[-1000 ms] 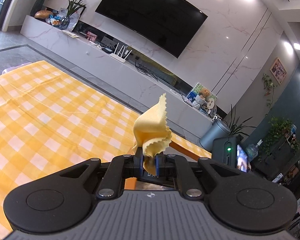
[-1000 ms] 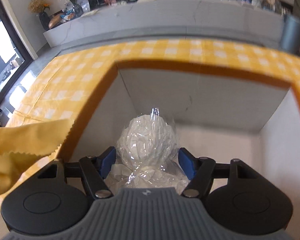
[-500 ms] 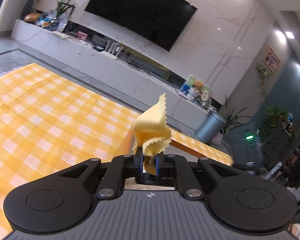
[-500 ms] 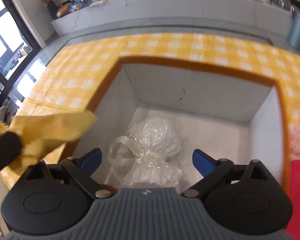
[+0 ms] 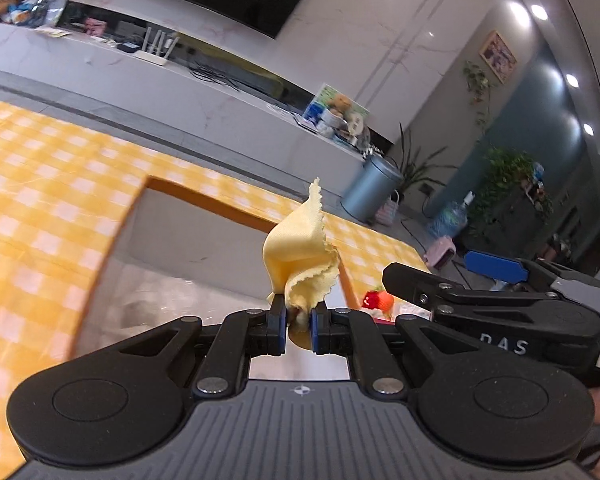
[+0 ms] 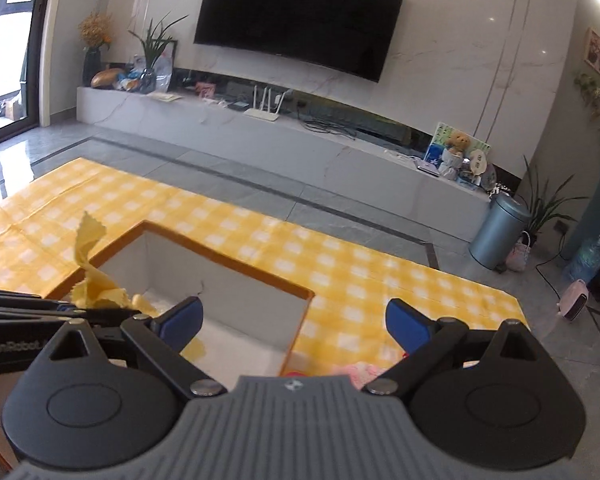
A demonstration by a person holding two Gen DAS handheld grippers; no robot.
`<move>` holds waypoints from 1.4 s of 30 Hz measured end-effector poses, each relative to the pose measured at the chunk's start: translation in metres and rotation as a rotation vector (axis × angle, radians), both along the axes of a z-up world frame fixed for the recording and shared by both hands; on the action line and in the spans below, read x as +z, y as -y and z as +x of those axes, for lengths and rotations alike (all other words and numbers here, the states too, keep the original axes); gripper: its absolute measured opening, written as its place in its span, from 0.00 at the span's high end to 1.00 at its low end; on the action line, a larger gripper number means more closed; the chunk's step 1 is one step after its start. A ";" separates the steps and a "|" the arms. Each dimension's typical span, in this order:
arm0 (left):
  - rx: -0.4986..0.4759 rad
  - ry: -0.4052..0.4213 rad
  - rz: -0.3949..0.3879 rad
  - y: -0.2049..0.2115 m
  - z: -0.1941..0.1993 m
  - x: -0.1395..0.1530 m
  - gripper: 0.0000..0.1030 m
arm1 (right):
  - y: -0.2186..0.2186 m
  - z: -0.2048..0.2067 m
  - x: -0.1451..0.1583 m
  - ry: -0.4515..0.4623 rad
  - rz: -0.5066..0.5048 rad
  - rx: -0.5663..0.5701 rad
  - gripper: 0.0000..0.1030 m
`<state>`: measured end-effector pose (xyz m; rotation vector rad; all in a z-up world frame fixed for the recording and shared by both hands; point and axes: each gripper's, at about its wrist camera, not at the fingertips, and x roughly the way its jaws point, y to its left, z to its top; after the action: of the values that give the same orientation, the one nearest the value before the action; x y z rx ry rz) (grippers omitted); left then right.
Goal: Organize soft objects
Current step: 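Lower the yellow cloth into the box and open the left tool, then move both tools back over the remaining soft items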
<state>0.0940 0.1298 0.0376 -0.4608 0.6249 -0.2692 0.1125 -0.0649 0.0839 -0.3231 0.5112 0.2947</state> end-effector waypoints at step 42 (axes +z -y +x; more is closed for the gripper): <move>0.056 -0.315 0.255 0.016 0.032 -0.034 0.16 | 0.045 -0.022 -0.026 0.049 0.140 -0.041 0.07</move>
<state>0.1259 0.1142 0.0039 -0.2751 0.9399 -0.0609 0.0907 -0.1103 0.0581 -0.1835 0.4459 0.2800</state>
